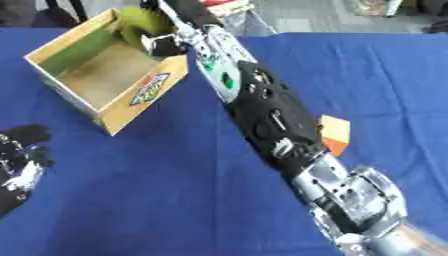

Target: Pick up objects on the table and place them in the box.

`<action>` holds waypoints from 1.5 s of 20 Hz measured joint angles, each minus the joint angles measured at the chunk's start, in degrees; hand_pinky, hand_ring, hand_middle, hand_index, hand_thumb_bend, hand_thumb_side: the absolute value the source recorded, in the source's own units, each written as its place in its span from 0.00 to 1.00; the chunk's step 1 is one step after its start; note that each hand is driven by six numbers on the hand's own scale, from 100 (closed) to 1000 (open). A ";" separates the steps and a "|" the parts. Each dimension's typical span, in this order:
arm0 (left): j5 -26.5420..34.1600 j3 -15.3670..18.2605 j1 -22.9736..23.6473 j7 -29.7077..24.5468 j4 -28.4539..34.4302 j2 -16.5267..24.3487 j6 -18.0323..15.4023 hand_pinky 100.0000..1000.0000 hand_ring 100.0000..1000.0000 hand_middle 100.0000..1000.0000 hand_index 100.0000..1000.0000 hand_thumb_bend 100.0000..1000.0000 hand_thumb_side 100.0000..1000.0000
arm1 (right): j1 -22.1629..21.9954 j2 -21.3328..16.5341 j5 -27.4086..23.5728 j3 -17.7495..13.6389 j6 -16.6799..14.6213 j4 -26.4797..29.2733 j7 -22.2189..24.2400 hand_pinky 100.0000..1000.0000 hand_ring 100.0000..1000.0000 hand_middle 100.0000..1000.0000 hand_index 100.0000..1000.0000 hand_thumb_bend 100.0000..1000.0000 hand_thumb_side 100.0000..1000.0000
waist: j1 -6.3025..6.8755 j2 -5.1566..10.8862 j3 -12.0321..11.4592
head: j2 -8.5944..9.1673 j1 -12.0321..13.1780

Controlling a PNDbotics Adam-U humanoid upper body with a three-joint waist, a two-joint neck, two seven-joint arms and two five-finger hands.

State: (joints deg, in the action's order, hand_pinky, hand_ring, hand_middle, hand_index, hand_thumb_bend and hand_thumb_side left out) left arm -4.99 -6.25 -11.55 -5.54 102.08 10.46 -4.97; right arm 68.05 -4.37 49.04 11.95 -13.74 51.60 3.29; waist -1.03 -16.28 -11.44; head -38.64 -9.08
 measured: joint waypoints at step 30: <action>0.00 -0.39 0.04 -0.37 -0.32 -0.02 0.06 0.50 0.78 0.71 0.78 0.13 0.27 | 0.72 -2.30 11.41 -3.45 0.65 -3.04 2.81 0.83 0.89 0.88 0.96 0.22 0.42 | -0.68 1.06 0.38 | 0.37 -1.00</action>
State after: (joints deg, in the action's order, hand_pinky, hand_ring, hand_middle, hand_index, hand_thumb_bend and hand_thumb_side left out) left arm -4.98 -6.64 -11.52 -5.91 101.76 10.43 -4.91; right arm 68.77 -6.66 60.46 8.50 -13.09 48.55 6.10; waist -1.72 -15.21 -11.07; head -38.27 -10.08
